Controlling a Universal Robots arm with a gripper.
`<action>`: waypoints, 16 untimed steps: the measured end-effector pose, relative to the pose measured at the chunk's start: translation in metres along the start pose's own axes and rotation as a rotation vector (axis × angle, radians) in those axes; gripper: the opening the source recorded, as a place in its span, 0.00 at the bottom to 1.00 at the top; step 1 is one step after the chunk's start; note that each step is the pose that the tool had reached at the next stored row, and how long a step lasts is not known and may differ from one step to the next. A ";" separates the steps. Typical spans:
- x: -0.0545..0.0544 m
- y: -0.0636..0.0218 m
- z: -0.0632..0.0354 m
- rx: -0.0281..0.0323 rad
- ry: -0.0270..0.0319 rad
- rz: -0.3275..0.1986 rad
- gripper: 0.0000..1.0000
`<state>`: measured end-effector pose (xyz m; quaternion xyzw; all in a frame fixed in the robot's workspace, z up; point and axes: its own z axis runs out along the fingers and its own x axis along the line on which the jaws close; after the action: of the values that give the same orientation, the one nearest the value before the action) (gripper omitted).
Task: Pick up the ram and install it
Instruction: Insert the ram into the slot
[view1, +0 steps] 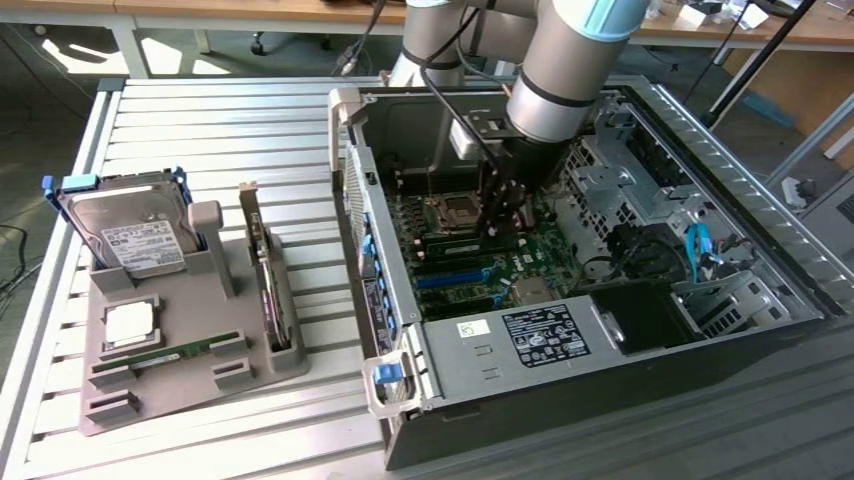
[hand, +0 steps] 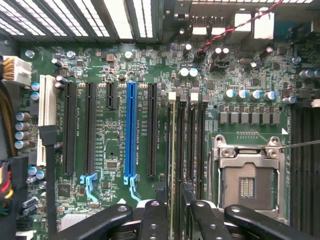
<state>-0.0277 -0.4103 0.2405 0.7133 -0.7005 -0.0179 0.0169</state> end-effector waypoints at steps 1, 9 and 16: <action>0.000 0.0002 -0.0031 0.0000 0.0001 0.000 0.25; 0.000 0.0019 -0.0388 0.0000 0.0014 0.000 0.25; 0.000 0.0021 -0.0420 0.0000 0.0016 0.000 0.25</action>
<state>-0.0277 -0.4103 0.2826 0.7133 -0.7005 -0.0174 0.0175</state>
